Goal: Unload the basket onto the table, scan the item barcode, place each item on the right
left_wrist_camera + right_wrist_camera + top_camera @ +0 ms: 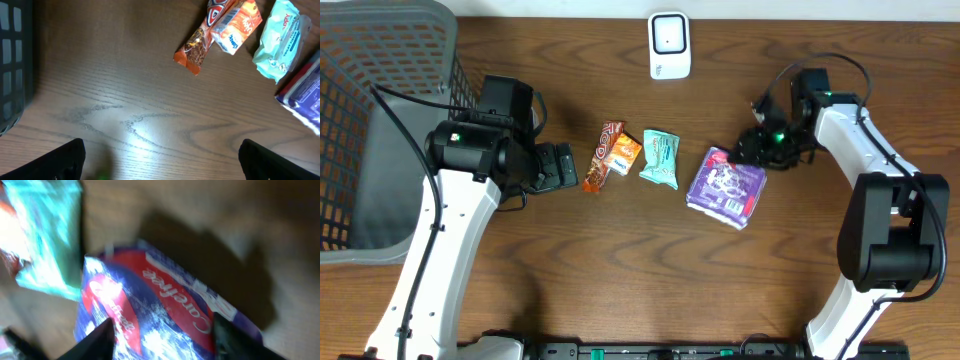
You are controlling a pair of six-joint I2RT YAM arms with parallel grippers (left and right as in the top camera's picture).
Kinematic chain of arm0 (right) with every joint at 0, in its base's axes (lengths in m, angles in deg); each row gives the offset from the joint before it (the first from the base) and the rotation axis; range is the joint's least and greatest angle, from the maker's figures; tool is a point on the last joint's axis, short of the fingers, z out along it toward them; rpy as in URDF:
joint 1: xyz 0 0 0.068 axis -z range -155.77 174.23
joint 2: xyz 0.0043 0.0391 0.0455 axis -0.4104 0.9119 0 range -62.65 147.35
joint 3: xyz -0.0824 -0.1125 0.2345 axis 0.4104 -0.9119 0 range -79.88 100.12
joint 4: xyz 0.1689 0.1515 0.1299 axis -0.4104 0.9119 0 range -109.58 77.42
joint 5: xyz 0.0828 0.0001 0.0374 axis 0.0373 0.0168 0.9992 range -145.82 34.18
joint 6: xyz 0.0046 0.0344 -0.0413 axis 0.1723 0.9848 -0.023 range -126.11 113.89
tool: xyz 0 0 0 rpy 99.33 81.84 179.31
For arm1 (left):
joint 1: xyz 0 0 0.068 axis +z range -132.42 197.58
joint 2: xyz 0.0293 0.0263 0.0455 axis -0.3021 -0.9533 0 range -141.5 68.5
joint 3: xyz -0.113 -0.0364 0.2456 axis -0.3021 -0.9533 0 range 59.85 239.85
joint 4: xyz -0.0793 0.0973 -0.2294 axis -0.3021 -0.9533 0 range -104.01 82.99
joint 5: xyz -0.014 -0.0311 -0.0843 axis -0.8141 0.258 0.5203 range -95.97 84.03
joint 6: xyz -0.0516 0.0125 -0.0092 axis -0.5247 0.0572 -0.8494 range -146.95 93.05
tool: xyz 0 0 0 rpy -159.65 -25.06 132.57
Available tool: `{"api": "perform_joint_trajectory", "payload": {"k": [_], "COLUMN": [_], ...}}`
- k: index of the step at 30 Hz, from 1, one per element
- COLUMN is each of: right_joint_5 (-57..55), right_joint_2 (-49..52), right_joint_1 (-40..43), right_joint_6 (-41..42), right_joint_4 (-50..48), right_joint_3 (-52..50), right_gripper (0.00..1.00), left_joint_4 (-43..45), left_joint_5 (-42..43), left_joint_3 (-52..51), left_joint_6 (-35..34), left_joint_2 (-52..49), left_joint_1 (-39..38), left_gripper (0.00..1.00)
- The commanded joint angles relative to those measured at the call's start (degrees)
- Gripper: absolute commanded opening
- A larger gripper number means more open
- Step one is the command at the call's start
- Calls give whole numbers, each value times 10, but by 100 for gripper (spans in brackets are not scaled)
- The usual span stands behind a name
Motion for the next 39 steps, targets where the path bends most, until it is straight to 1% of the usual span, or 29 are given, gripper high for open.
{"api": "perform_joint_trajectory", "payload": {"k": [1, 3, 5, 6, 7, 8, 9, 11, 12, 15, 18, 22, 26, 29, 32, 33, 34, 35, 39], "right_joint_5": [-3, -3, 1, 1, 1, 1, -1, -16, -27, -51, -30, 30, 91, 95, 95, 95, 96, 95, 95], "right_joint_2": [6, 4, -1, -5, -10, -14, -19, -20, -20, -18, -15, -5, 5, 6, 6, 6, 6, 6, 0], "right_joint_1": [12, 14, 14, 14, 14, 14, 14, 14, 14, 14, 12, 6, -3, -5, -5, -5, -6, -5, 0], "right_joint_6": [-28, -27, -25, -25, -25, -26, -26, -27, -28, -28, -30, -78, -125, -129, -128, -126, -124, -116, -71], "right_joint_4": [40, 65, 84, 90, 95, 95, 93, 79, 69, 28, 7, 5, 4, -1, -11, -15, -15, -13, -4], "right_joint_3": [-3, -3, -2, -2, -1, -1, -1, -1, -1, -1, -1, -7, -31, -56, -80, -86, -88, -88, -71], "right_gripper": [34, 32, 33, 35, 39, 45, 57, 71, 74, 76, 79, 79, 72, 61, 41, 28, 10, 1, 1], "left_joint_4": [-3, -3, -3, -3, -3, -3, -3, -3, -3, -3, -3, -3, -3, -3, -3, -3, -3, -3, -3], "left_joint_5": [-3, -3, -3, -3, -3, -3, -3, -3, -3, -3, -3, -3, -3, -3, -3, -3, -3, -3, -3], "left_joint_3": [1, 1, 1, 1, 1, 1, 1, 1, 1, 1, 1, 1, 1, 1, 1, 1, 1, 1, 1], "left_joint_6": [-7, -7, -7, -7, -7, -7, -7, -7, -7, -7, -7, -7, -7, -7, -7, -7, -7, -7, -7], "left_joint_2": [-3, -3, -3, -3, -3, -3, -3, -3, -3, -3, -3, -3, -3, -3, -3, -3, -3, -3, -3], "left_joint_1": [-1, -1, -1, -1, -1, -1, -1, -1, -1, -1, -1, -1, 0, -1, -1, -1, -1, 0, -1], "left_gripper": [98, 98, 98, 98, 98, 98, 98, 98, 98, 98, 98, 98, 98, 98, 98, 98, 98, 98, 98]}}
